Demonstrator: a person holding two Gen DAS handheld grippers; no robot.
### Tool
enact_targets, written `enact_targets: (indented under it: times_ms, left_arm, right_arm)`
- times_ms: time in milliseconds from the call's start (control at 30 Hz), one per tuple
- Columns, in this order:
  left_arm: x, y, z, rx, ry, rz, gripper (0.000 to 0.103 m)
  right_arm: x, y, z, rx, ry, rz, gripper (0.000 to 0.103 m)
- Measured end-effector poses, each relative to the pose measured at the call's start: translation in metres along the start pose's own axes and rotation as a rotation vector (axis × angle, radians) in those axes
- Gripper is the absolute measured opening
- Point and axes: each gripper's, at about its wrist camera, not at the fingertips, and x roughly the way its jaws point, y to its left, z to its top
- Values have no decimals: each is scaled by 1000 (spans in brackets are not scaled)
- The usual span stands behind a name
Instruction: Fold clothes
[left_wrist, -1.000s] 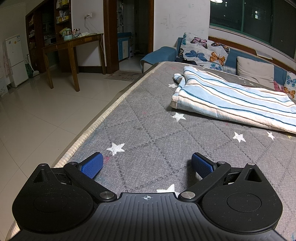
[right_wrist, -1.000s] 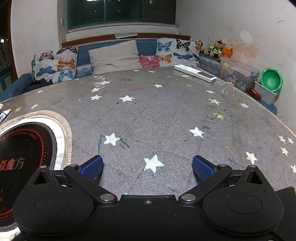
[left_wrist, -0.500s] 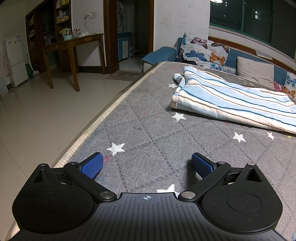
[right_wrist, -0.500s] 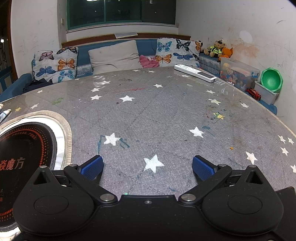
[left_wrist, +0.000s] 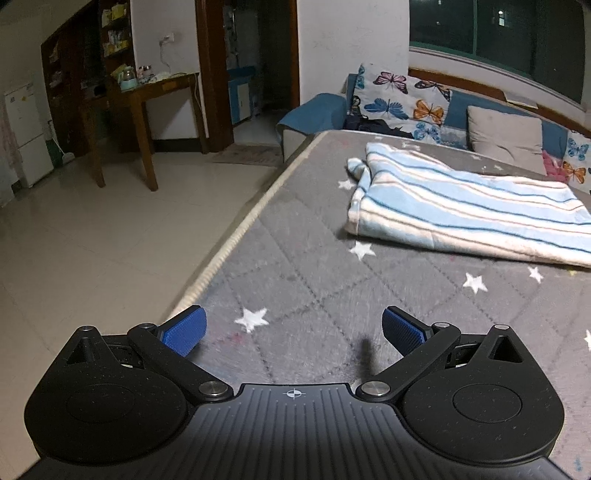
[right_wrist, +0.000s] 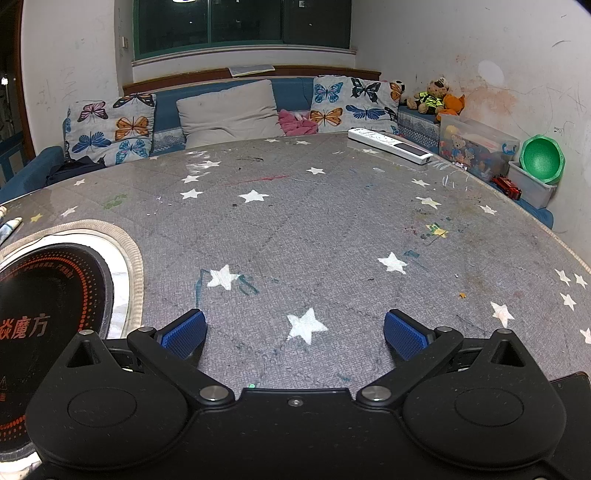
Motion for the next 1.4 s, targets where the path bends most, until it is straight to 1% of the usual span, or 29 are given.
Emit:
enact_targets:
  times_ms: [133, 300, 467, 567, 633, 700, 833, 1133, 1300, 1400]
  left_arm:
    - [-10, 8, 3, 0, 17, 15, 103]
    - [-18, 23, 4, -25, 26, 35, 102]
    - [-28, 42, 9, -69, 21, 87, 102]
    - [-32, 56, 13, -102, 23, 140, 103]
    - [-36, 65, 16, -118, 27, 200, 102]
    - [-40, 73, 17, -126, 37, 242, 103]
    - [-48, 87, 17, -129, 53, 300, 102]
    - [-59, 114, 17, -167, 49, 331, 102]
    - [-64, 120, 16, -191, 58, 334, 102]
    - [-71, 125, 15, -191, 51, 343, 102]
  right_arm:
    - [0, 0, 0, 0, 0, 0, 103]
    - [0, 0, 0, 0, 0, 0, 103]
    - [0, 0, 0, 0, 0, 0, 103]
    - [0, 0, 0, 0, 0, 0, 103]
    - [0, 0, 0, 0, 0, 0, 103]
    - [0, 0, 0, 0, 0, 0, 103]
    - [0, 0, 0, 0, 0, 0, 103]
    - [0, 0, 0, 0, 0, 0, 103]
    - [0, 0, 0, 0, 0, 0, 103]
    - [0, 0, 0, 0, 0, 0, 103]
